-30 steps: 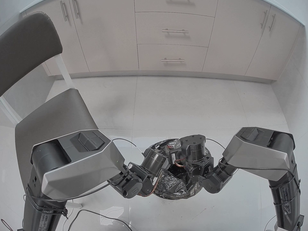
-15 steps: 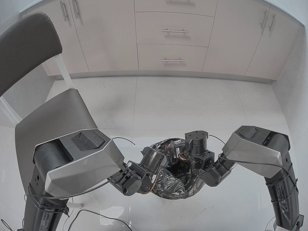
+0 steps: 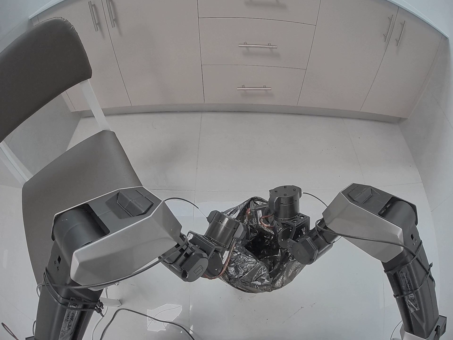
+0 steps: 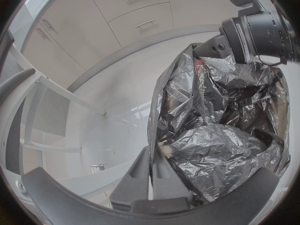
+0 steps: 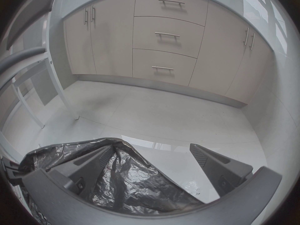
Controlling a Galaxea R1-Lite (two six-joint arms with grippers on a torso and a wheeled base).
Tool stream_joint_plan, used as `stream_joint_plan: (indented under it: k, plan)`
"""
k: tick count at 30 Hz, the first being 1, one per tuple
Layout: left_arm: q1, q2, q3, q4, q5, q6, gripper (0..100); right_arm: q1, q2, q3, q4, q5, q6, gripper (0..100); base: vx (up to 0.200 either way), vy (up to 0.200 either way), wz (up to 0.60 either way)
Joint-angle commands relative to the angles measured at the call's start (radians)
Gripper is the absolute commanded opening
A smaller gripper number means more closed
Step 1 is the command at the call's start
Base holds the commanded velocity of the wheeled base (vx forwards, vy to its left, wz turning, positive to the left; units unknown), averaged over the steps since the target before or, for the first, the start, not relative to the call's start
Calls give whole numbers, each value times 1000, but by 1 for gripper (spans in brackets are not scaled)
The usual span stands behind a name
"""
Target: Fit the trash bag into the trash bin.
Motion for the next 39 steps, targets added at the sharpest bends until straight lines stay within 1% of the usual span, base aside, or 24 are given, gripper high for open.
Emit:
stream_joint_plan:
  k: [1,12,21,30,36,37,39]
  plan:
    - [13,13,-32,16,2,0,0,-15,29,-35,0,5,-4,100,0,0,0]
    - [22,8,-57,34,2,2,0,-44,34,-65,0,6,-5,100,0,0,0]
    - [26,34,-61,33,0,5,0,-50,46,-96,2,6,-25,100,0,0,0]
    - [19,39,-77,28,0,-1,0,-56,48,-105,0,6,-27,100,0,0,0]
    - [18,36,-77,24,2,-5,0,-58,29,-74,-7,6,-21,100,0,0,0]
    - [18,36,-75,22,2,-11,0,-50,-1,-35,-13,6,-19,100,0,0,0]
    - [18,37,-75,25,2,-18,0,-44,-24,-12,-13,6,-18,100,0,0,0]
